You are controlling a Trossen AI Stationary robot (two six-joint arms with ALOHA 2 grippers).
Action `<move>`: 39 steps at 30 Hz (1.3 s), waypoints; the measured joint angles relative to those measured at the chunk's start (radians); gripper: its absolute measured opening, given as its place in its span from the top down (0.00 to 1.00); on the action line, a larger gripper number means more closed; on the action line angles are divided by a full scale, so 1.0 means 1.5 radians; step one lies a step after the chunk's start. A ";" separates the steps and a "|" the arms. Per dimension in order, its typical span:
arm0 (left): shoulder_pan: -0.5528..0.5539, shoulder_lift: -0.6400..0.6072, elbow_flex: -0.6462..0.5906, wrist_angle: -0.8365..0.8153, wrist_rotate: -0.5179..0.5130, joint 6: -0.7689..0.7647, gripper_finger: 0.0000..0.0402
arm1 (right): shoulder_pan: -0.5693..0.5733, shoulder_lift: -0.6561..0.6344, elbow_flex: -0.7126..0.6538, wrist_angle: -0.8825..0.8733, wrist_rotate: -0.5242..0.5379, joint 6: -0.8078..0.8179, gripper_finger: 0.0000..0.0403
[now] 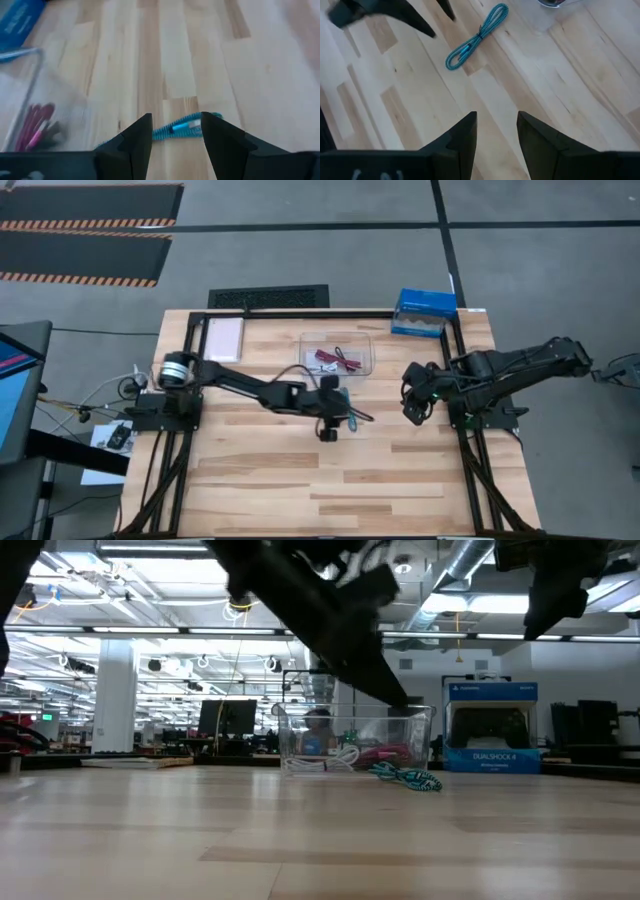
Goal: Pick and place USB-C Cables
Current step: Put the blue charger cable into the transparent bin
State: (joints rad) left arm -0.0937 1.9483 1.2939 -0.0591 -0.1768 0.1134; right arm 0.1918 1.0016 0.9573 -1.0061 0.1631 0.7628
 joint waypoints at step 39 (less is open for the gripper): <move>-0.082 0.056 0.125 -0.478 0.095 -0.121 0.60 | 0.011 0.000 0.000 -0.001 0.032 -0.002 0.59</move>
State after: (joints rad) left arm -0.2174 2.0330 1.4821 -0.7766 -0.0336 -0.0675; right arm 0.2089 1.0023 0.9577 -1.0069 0.2111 0.7601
